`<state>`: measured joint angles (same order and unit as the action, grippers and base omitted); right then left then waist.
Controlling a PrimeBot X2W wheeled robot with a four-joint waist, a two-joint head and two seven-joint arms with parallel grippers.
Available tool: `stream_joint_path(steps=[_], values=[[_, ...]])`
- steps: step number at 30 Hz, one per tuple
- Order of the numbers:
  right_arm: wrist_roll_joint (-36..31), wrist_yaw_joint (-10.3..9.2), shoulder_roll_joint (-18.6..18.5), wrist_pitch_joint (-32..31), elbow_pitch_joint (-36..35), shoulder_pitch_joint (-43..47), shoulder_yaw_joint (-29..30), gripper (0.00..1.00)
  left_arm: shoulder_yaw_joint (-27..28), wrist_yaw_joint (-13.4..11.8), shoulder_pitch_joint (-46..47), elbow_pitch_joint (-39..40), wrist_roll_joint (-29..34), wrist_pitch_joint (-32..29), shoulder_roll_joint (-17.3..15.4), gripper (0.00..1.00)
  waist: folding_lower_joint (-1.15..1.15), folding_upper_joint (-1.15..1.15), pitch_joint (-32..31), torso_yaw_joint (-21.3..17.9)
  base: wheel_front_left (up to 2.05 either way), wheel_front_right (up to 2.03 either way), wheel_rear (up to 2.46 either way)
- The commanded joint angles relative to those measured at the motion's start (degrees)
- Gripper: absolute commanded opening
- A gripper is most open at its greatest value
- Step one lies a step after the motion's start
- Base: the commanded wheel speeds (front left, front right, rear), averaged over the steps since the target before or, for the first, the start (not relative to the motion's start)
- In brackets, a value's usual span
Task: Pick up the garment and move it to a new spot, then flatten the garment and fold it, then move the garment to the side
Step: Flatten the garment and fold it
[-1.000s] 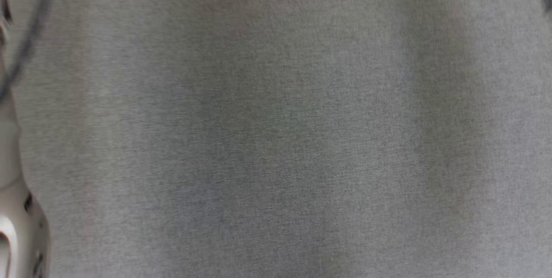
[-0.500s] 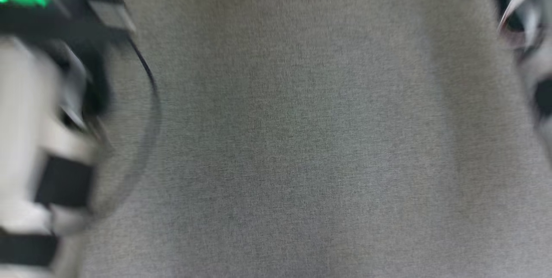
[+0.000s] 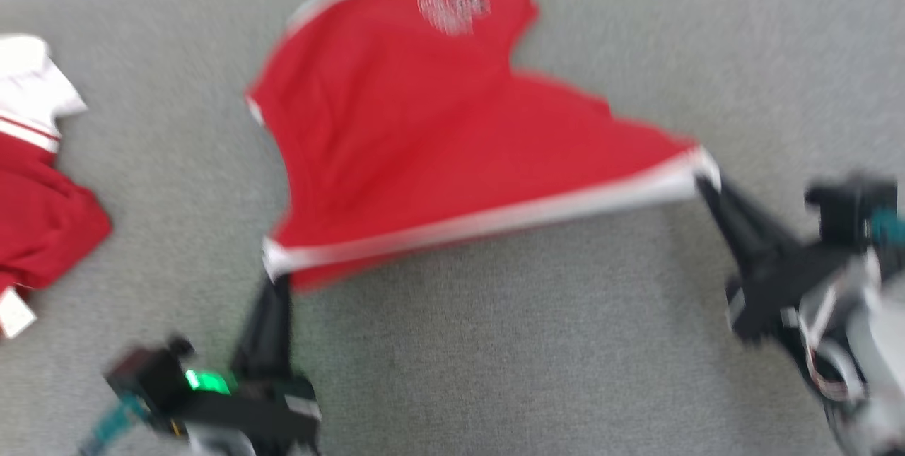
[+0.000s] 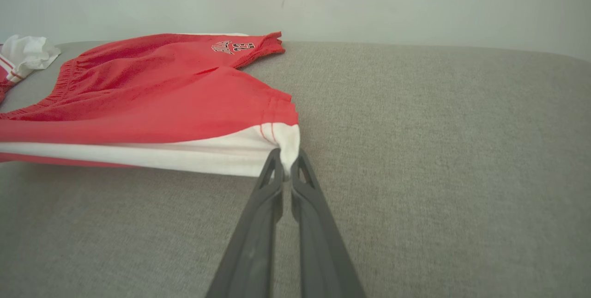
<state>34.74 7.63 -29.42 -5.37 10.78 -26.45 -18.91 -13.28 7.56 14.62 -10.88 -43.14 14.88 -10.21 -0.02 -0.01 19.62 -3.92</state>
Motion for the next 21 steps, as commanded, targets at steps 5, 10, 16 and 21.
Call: stream_joint_path(steps=[5,10,16,21], values=[[-1.30,-0.26,1.90,-11.89,-9.40,16.85,7.90,0.00,-3.12,-0.23,-9.31,1.06,0.32,0.41,-0.90,0.00,0.02,0.01,-10.23,1.06,0.00,0.00,0.00],[-2.12,-0.22,5.86,-26.32,-21.83,32.16,14.34,0.00,-6.03,-0.30,-16.76,2.48,2.30,-0.25,-3.10,0.00,0.02,0.01,-12.26,0.81,0.00,0.00,0.00],[-4.78,-0.22,9.00,-32.32,-30.78,37.00,19.99,0.00,-7.32,-0.54,-20.89,6.19,2.09,-0.88,-3.62,0.00,0.02,0.01,-13.28,0.96,0.00,0.00,0.00],[-4.93,-0.21,7.51,-32.78,-29.59,31.41,17.99,0.00,-7.80,-0.97,-17.88,6.38,2.98,-0.92,-2.65,0.00,0.02,0.01,-13.19,1.62,0.00,0.00,0.00]])
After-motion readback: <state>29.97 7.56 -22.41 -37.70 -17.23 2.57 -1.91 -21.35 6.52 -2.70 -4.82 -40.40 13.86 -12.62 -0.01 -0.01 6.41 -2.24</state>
